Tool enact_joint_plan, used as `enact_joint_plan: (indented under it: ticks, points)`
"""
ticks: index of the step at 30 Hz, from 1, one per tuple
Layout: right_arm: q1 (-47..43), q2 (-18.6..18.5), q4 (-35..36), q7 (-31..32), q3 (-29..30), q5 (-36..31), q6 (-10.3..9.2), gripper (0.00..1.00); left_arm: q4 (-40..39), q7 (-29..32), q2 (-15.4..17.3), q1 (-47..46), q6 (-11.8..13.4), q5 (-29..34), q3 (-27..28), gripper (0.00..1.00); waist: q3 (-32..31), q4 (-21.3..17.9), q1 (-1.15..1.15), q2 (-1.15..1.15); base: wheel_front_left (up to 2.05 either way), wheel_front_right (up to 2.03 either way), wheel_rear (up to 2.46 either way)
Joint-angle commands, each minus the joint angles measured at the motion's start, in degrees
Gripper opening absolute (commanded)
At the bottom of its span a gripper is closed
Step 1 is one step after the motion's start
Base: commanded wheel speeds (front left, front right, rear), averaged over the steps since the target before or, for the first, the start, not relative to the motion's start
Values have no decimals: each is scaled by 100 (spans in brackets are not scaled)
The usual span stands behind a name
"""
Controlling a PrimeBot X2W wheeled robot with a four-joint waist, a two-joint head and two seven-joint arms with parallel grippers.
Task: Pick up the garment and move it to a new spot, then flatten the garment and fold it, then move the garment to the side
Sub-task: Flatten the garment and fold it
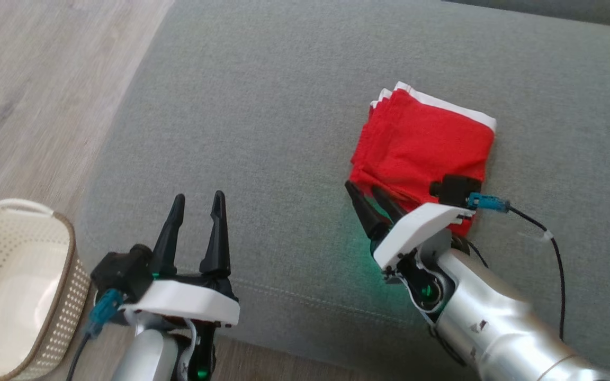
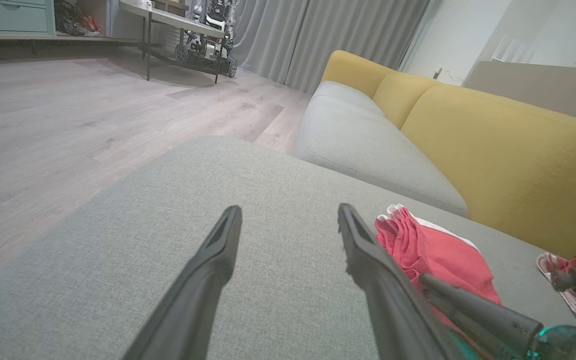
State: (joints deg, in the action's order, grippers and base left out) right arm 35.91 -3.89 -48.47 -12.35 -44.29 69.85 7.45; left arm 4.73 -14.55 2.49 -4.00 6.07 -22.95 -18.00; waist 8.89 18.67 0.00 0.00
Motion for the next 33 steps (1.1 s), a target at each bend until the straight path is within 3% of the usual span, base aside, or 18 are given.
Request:
enact_joint_plan:
  ticks: [1,8,13,21,24,33]
  points:
    - [151,102,198,-105,-76,44,3,100,-182,-45,39,-145,26,3,209,100,-51,-59,0,0,0,0,0]
    - [55,7,553,-203,-94,-50,3,100,-208,-45,39,-61,-12,92,363,100,-304,-357,0,0,0,0,0]
    - [-128,-263,933,-249,124,-267,3,100,-308,-45,39,-25,-36,154,498,100,-507,-646,0,0,0,0,0]
    - [-545,-623,1421,-262,1097,-1404,3,100,-472,-45,39,0,-59,155,634,100,-635,-1099,0,0,0,0,0]
    - [-807,-704,1709,-263,1706,-2021,3,100,-526,-45,39,-7,-70,183,681,100,-614,-1284,0,0,0,0,0]
    - [-1639,-525,2584,-264,3155,-4209,3,100,-565,-45,39,-115,-73,175,744,100,-450,-1706,0,0,0,0,0]
